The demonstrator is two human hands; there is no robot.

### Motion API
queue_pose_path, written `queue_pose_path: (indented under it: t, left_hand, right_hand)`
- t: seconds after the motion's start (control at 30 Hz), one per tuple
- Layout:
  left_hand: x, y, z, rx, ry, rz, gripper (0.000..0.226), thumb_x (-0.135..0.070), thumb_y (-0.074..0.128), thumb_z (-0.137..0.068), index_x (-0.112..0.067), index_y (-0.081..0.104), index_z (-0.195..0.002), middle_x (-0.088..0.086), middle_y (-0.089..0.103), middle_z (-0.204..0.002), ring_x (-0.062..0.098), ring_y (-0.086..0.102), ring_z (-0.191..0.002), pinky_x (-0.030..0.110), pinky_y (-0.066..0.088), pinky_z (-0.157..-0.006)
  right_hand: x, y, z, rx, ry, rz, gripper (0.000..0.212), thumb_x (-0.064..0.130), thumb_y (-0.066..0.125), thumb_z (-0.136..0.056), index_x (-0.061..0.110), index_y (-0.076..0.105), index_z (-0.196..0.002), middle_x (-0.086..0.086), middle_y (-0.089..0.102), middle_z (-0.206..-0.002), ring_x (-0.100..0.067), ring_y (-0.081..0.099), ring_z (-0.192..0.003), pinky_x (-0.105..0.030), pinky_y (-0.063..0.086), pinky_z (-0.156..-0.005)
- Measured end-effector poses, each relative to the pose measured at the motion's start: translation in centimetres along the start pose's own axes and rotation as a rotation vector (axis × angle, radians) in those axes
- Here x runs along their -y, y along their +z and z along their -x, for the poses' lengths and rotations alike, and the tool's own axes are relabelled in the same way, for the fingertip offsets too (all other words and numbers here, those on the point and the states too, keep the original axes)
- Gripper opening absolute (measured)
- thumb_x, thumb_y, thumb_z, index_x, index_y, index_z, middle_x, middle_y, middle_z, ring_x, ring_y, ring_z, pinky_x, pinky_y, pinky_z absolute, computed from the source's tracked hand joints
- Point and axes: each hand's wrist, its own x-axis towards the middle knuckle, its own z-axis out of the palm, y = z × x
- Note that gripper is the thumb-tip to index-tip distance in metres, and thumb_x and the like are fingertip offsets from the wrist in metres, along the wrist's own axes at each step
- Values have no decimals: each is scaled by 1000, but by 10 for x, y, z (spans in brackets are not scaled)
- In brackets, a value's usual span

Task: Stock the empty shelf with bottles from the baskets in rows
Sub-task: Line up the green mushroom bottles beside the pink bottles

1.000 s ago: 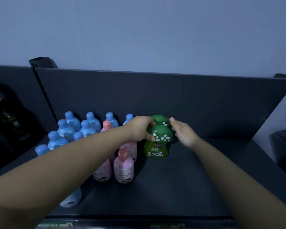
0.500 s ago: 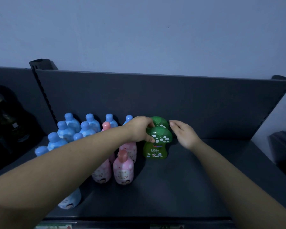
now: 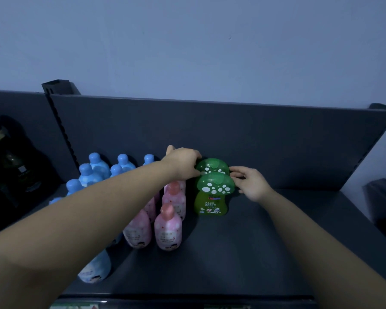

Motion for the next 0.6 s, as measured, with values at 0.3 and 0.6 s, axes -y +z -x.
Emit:
queue_pose_path:
  t: [0.3, 0.6]
  left_hand:
    - [0, 5, -12, -52, 23, -123, 36, -44, 66, -88, -24, 63, -117, -5, 71, -101, 19, 60, -99, 34, 19, -83]
    - [-2, -1, -6, -107, 12, -16, 35, -9, 46, -84, -26, 57, -112, -8, 70, -93, 18, 61, -95, 38, 24, -90]
  right_hand:
    - [2, 3, -7, -20, -6, -17, 35, 2, 59, -95, 12, 62, -128, 3, 70, -97, 1, 62, -80, -7, 44, -62]
    - [0, -14, 11, -61, -8, -144, 10, 23, 60, -96, 16, 67, -98, -6, 70, -94, -18, 65, -83, -27, 51, -71]
